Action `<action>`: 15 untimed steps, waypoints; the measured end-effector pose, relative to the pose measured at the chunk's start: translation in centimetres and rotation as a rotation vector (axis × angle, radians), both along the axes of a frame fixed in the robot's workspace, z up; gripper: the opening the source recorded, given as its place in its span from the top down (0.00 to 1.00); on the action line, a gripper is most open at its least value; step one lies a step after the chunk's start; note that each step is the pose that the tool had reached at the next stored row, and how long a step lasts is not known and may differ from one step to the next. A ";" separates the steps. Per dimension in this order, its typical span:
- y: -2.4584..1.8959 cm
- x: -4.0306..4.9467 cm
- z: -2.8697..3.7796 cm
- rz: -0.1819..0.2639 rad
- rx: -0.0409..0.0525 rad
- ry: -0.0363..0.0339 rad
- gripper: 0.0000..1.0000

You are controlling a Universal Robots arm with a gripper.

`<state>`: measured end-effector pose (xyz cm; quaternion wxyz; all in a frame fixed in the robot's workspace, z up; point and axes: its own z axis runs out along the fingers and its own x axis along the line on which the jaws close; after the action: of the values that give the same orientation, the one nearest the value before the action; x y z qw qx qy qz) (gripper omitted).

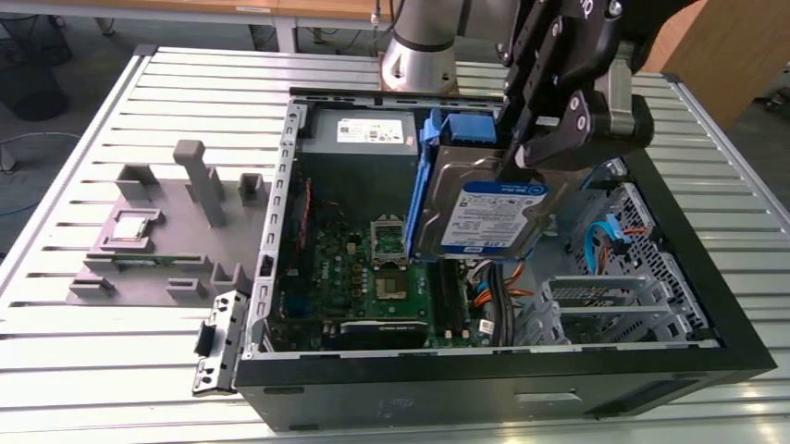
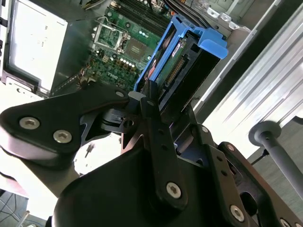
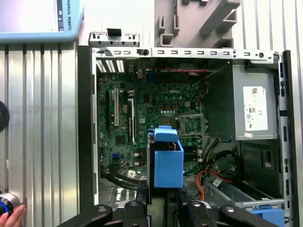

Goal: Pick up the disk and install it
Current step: 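Pick up the disk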

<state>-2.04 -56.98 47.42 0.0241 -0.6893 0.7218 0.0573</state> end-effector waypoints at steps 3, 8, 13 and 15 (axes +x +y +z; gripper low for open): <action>-0.65 0.00 -0.03 -0.001 0.0000 0.0000 0.65; -1.70 0.00 -0.07 -0.004 0.0000 0.0000 0.65; -2.54 0.01 -0.11 -0.006 -0.0001 0.0001 0.65; -2.75 0.02 -0.13 -0.007 0.0001 0.0000 0.65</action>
<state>-2.02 -59.73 47.28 0.0243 -0.6868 0.7242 0.0572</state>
